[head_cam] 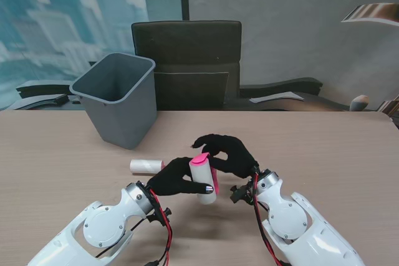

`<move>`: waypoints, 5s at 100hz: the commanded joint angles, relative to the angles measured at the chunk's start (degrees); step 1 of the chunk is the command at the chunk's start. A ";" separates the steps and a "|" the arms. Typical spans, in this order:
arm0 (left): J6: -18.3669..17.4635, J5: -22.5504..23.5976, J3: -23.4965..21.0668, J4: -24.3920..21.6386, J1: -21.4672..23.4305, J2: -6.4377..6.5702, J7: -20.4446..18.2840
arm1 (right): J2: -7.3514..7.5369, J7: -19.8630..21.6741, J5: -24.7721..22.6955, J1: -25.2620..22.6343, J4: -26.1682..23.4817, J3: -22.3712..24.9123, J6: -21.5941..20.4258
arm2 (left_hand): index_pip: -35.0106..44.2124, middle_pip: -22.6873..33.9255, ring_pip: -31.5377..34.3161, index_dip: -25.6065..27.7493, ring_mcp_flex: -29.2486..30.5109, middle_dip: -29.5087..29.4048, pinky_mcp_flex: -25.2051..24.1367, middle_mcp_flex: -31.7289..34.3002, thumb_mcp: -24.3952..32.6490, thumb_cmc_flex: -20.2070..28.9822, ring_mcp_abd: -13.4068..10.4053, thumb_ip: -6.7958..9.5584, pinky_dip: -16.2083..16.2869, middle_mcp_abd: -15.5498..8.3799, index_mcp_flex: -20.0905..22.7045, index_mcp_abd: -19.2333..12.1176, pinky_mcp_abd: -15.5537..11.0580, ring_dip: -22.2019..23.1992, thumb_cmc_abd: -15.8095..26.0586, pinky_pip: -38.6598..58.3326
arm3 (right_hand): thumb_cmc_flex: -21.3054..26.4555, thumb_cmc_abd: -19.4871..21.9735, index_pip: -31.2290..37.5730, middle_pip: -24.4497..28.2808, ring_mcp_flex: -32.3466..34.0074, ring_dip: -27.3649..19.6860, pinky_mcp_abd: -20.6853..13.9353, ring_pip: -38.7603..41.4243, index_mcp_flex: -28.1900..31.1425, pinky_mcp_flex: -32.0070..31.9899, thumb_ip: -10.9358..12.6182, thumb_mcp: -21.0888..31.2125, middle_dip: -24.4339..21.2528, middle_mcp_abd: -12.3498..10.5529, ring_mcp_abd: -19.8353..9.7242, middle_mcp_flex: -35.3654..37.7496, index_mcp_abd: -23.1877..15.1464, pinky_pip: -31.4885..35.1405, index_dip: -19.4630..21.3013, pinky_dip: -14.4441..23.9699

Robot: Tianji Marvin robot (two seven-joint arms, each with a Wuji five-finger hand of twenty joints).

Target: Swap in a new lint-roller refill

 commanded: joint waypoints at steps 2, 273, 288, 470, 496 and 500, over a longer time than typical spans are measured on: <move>0.31 -0.08 0.27 -0.58 0.03 -0.38 -1.11 | -1.15 0.19 0.57 -0.88 -1.36 -0.71 -0.23 | 3.73 3.82 1.08 1.38 2.08 2.81 -0.21 3.08 12.85 11.06 -1.54 2.48 -0.48 -4.90 3.24 -9.74 -0.91 0.79 3.94 2.25 | -0.29 1.21 2.25 1.30 8.94 3.04 -1.56 12.18 1.29 0.46 -1.78 1.87 0.55 0.36 -12.00 2.47 0.28 1.01 -1.42 -0.84; -0.20 33.88 -13.12 -9.26 3.76 -0.15 11.77 | 0.41 -12.48 -29.35 -5.43 -5.36 8.07 4.52 | 3.31 5.97 1.83 4.04 2.47 2.38 0.67 2.06 7.15 13.63 -1.67 1.26 -0.91 -4.98 1.90 -8.80 -0.91 1.29 8.47 2.67 | -2.15 -7.48 25.78 44.81 13.63 45.83 -13.81 79.65 31.67 55.68 -12.83 -0.27 21.99 -9.58 -40.15 24.79 1.19 67.35 7.44 28.92; -1.52 35.33 -18.59 -12.16 2.91 0.32 9.44 | 0.48 -11.26 -28.18 -5.34 -4.99 8.29 4.66 | 2.56 5.39 1.23 3.80 1.56 2.02 0.06 1.26 6.18 13.60 -1.54 1.56 -1.08 -5.14 1.73 -9.79 -1.04 1.14 8.79 2.22 | -0.09 -5.76 24.82 44.56 13.63 45.76 -13.81 79.65 31.54 55.68 -12.02 0.06 21.89 -9.23 -40.00 24.80 1.45 67.35 7.55 28.92; -10.02 53.07 -29.22 1.20 -13.02 2.98 8.54 | 0.94 -6.70 -24.92 -3.65 -2.56 7.63 5.17 | -39.66 -12.14 -16.78 -0.75 -19.55 -6.63 -10.75 -31.76 8.93 -10.31 -1.72 0.47 -0.68 2.05 -18.65 1.00 -3.61 -2.03 5.39 -11.24 | -0.35 -0.30 19.34 40.81 13.60 42.07 -11.88 79.42 28.41 54.99 -11.11 -4.26 20.08 -6.85 -38.08 24.88 3.21 66.54 7.62 25.49; -12.02 56.75 -30.57 -9.59 6.39 2.79 9.73 | 0.88 -6.67 -24.50 -3.83 -2.67 7.62 5.53 | -37.01 -13.79 -18.93 3.08 -19.31 -6.79 -10.85 -29.78 12.09 -9.77 -1.22 0.43 -1.27 1.76 -14.66 -1.58 -2.70 -2.90 3.06 -13.08 | -0.35 -0.22 19.31 40.79 13.58 41.90 -11.87 79.49 28.40 54.98 -11.13 -4.45 20.07 -6.85 -38.07 24.88 3.22 66.54 7.67 25.42; -11.80 57.87 -30.18 -10.29 8.31 2.93 9.39 | 0.89 -6.68 -24.55 -3.84 -2.69 7.60 5.51 | -36.98 -14.36 -19.40 3.30 -19.40 -7.01 -11.00 -29.82 12.65 -9.73 -1.30 0.42 -1.42 1.59 -14.40 -1.94 -2.62 -3.03 2.85 -13.66 | -0.31 -0.24 19.30 40.79 13.58 41.89 -11.87 79.49 28.40 54.98 -11.12 -4.45 20.06 -6.85 -38.06 24.88 3.22 66.54 7.67 25.41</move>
